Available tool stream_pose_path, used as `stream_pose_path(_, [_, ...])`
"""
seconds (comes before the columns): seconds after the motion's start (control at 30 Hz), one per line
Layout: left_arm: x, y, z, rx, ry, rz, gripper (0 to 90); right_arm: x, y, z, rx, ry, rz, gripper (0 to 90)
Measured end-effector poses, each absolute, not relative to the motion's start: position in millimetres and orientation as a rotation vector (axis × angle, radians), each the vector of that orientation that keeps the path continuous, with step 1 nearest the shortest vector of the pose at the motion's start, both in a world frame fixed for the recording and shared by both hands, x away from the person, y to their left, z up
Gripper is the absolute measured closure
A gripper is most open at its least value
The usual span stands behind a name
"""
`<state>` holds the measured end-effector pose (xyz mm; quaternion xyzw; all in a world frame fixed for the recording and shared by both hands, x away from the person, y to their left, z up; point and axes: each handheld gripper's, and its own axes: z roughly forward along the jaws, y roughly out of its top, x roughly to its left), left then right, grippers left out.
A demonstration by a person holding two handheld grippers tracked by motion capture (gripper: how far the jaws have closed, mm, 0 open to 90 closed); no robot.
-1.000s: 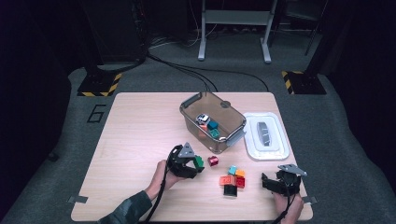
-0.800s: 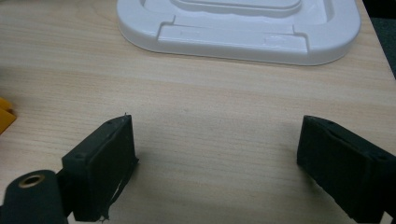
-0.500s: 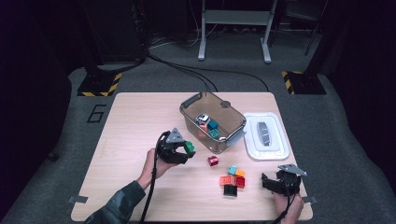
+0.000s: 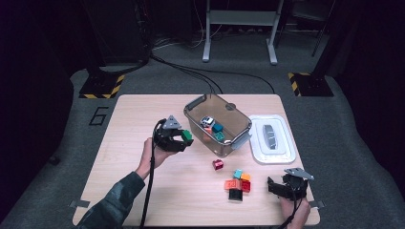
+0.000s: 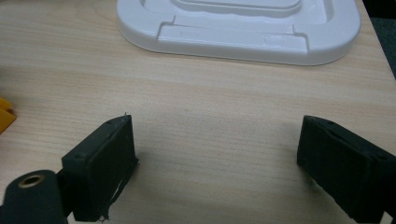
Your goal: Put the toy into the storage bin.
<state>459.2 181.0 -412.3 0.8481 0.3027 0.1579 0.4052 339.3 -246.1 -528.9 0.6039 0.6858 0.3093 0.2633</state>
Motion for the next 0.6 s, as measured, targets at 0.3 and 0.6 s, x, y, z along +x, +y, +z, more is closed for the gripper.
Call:
stream_pose_path(0.3, [470.9,181.7,-393.2,2.132,0.763,0.436,43.6,339.3,-246.1,-528.8,1.633,1.855,0.836,10.5])
stream_pose_path(0.6, [484.8,181.2,-376.0,2.116,0.781,0.449,43.6,339.4,-246.2,-528.9,1.632,1.855,0.837,10.5])
